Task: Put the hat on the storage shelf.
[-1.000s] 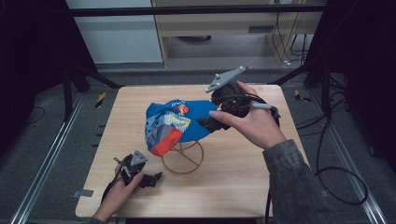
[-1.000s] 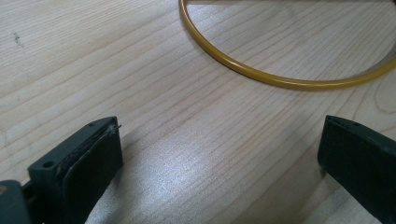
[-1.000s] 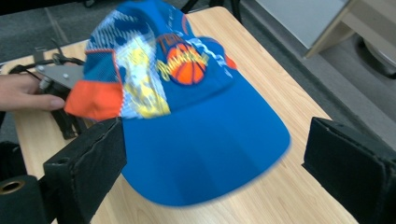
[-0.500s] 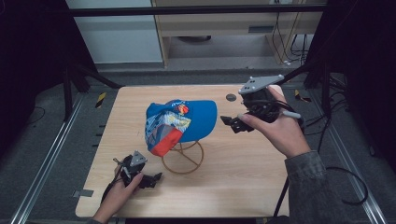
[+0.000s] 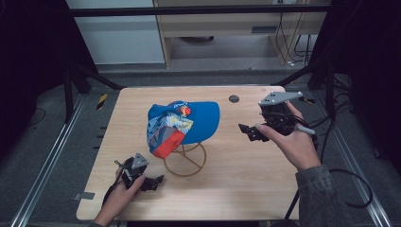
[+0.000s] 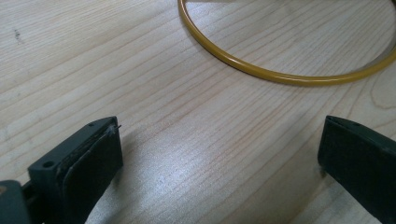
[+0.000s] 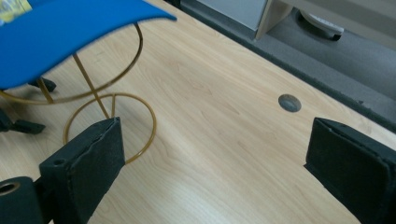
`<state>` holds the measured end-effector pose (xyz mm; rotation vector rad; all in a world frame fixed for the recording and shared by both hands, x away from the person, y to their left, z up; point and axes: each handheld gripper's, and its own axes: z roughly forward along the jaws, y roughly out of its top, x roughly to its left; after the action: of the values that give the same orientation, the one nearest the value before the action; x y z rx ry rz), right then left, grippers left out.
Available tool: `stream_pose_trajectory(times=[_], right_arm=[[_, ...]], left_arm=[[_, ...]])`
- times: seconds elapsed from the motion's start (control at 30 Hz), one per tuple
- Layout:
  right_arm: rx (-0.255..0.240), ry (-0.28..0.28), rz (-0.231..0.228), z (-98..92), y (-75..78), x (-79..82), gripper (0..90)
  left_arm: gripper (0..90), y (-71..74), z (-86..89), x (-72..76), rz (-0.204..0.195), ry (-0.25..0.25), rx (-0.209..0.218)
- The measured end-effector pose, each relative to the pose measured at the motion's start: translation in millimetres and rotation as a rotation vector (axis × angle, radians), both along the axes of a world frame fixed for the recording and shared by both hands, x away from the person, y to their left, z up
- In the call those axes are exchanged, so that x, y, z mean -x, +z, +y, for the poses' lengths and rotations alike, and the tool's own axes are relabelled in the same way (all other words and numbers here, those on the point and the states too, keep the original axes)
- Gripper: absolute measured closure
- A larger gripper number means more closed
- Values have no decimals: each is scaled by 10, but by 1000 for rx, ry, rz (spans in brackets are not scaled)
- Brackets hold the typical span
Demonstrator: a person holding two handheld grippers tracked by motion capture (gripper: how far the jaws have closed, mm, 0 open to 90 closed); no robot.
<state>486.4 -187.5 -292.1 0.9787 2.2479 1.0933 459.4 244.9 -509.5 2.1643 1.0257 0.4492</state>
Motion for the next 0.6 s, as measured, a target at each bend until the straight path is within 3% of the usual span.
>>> stream_pose_trajectory(times=[0.6], right_arm=[[25, -64, 51, -73, -544, -18, 55]], left_arm=[[0, 0, 2, 5, 0, 1, 0]])
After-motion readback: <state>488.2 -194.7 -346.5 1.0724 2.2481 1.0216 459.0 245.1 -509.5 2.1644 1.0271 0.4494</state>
